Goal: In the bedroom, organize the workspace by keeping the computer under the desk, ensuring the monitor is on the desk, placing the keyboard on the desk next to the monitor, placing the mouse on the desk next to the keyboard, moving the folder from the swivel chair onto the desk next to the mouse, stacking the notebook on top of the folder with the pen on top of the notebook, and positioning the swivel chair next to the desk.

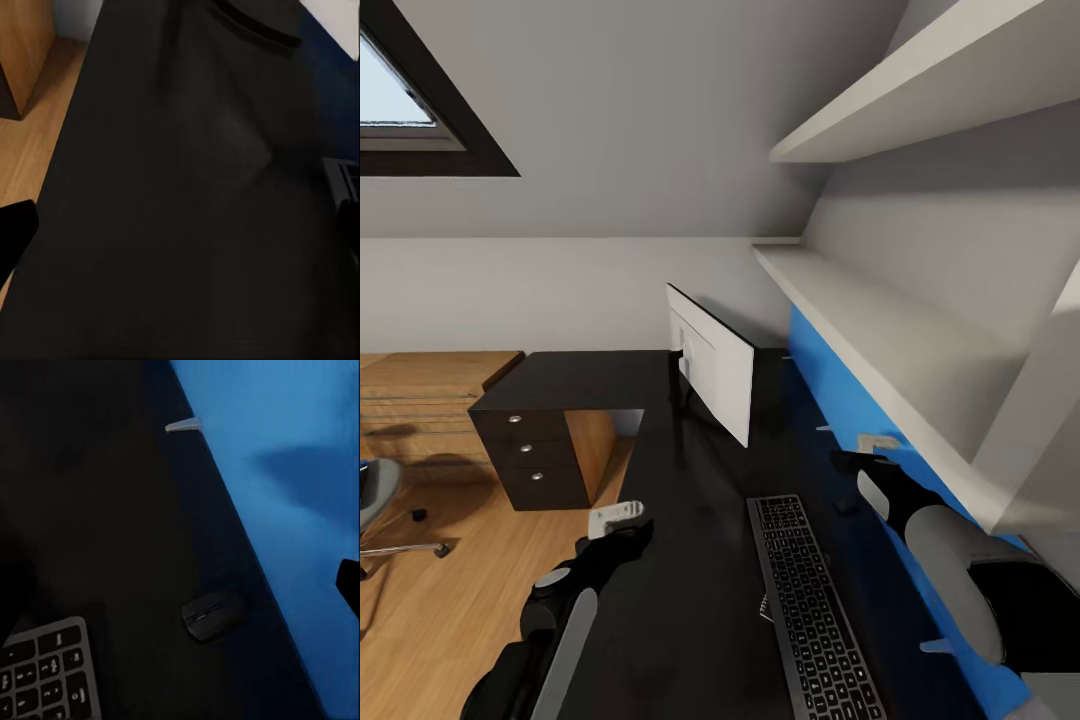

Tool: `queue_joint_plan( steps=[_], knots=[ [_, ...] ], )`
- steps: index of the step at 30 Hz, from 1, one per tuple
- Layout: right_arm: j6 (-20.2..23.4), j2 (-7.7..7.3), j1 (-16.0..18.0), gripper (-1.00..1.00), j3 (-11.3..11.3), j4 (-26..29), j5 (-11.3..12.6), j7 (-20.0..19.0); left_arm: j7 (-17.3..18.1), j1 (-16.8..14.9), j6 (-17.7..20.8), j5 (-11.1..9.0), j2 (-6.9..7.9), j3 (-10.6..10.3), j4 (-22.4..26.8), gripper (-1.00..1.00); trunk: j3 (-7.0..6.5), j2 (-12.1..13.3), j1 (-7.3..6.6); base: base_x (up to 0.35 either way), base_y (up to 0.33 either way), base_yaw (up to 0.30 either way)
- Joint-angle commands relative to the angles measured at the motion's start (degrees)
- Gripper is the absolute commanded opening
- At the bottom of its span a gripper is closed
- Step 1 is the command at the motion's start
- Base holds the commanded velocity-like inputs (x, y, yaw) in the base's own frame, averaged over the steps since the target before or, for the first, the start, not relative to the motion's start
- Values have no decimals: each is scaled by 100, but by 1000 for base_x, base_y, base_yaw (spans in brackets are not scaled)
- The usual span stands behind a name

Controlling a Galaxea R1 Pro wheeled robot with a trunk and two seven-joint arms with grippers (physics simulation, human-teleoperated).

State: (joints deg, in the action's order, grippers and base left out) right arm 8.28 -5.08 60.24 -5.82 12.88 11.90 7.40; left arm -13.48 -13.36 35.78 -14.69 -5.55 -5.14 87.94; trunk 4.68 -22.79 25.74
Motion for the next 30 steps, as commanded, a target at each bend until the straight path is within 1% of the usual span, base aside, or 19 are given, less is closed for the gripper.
queue_joint_plan(
  steps=[1,2,3,4,5,8,10,16,25,30],
  knots=[
    [33,-5,22,100,-48,-14,60,100,-51,36,45,-86,4,0,106,100,13,-12,4,0,0,0],
    [33,-6,36,100,-45,-35,65,157,-51,71,69,-118,7,6,181,100,13,-12,4,0,0,0],
    [30,-6,70,100,-37,-115,79,301,-50,154,154,-309,15,68,356,100,13,-12,4,0,0,0],
    [29,-3,75,100,-38,-142,80,323,-50,165,167,-365,16,85,381,100,13,-12,4,0,0,0],
    [27,-3,82,100,-40,-199,81,355,-49,182,186,-466,17,113,416,100,13,-12,4,0,0,0],
    [26,1,89,100,-43,-270,85,382,-49,199,206,-590,18,137,453,100,13,-12,4,0,0,0],
    [20,-1,91,100,-47,-291,89,388,-49,205,212,-632,14,145,466,100,49,-93,48,0,0,0],
    [-26,-11,87,100,-52,-297,100,363,-49,214,219,-672,10,145,480,100,157,-333,180,0,0,0],
    [-387,-2,76,100,-60,-286,110,368,-57,214,219,-676,10,153,481,100,320,-694,377,0,0,0],
    [-403,-2,76,100,-57,-286,105,366,-58,212,219,-676,10,153,479,100,431,-895,487,0,0,0]
  ],
)
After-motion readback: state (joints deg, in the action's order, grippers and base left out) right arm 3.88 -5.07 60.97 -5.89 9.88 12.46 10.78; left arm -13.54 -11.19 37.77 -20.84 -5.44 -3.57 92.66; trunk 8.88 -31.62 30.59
